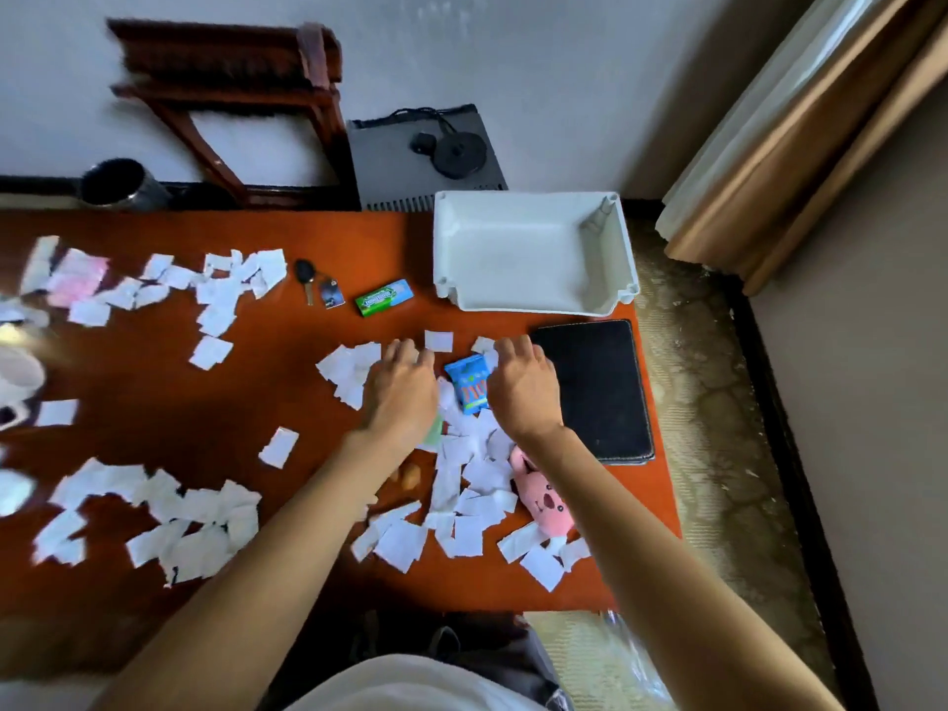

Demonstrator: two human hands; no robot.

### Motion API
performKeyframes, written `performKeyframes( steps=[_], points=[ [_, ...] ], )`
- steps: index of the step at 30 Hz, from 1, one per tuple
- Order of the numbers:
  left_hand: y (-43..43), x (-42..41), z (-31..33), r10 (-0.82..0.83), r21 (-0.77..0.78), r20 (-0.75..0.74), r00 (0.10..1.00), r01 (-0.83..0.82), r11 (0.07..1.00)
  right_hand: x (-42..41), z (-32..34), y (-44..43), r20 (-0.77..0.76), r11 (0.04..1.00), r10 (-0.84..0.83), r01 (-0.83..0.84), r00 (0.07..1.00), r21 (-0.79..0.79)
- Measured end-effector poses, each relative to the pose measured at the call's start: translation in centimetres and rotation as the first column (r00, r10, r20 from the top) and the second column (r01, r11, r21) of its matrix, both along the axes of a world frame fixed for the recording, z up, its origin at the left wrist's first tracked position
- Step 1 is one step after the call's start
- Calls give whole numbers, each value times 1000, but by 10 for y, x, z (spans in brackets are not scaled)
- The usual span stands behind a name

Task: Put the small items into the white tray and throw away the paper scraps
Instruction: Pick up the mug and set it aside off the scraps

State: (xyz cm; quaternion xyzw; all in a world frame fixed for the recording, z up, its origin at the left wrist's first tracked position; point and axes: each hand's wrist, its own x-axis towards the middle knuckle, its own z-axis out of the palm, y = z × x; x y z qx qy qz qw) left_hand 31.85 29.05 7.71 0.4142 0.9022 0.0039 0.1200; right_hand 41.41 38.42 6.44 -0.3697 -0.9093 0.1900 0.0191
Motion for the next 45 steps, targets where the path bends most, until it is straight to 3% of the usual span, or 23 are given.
performKeyframes(
  steps=[7,15,18,22,25,27,29,31,35,38,42,45],
  points=[
    [-155,-118,-4,245,29,39,969,-246,969,-138,2,-133,152,977,209,-199,966,-80],
    [-312,-273,-20,413,86,40,910,-415,906,-306,-15,-307,129,932,312,-278,941,-232],
    [-344,-315,-25,528,128,35,848,-528,840,-352,-18,-348,106,889,398,-355,911,-289],
    [-368,-365,-42,685,151,309,660,-745,650,-399,-31,-371,99,837,501,-452,860,-309],
    [-373,-383,-52,628,168,590,507,-838,519,-415,-35,-373,93,820,526,-475,845,-320],
    [-374,-390,-56,581,186,676,452,-869,459,-420,-36,-372,70,822,513,-466,856,-328],
    [-372,-395,-57,528,220,705,474,-854,472,-421,-38,-369,26,846,455,-423,890,-325],
    [-367,-395,-59,479,268,658,581,-775,572,-420,-42,-364,-22,886,355,-344,935,-311],
    [-357,-381,-63,331,438,462,823,-536,721,-411,-44,-350,-101,878,127,-160,987,-451],
    [-352,-374,-69,129,476,275,953,-252,843,-405,-49,-341,-122,866,95,-142,988,-479],
    [-346,-369,-71,-6,270,10,1000,3,963,-396,-59,-331,-129,855,34,-96,991,-510],
    [-348,-367,-72,-112,249,-34,993,117,962,-390,-65,-326,-164,856,21,-102,986,-506]
  ],
)
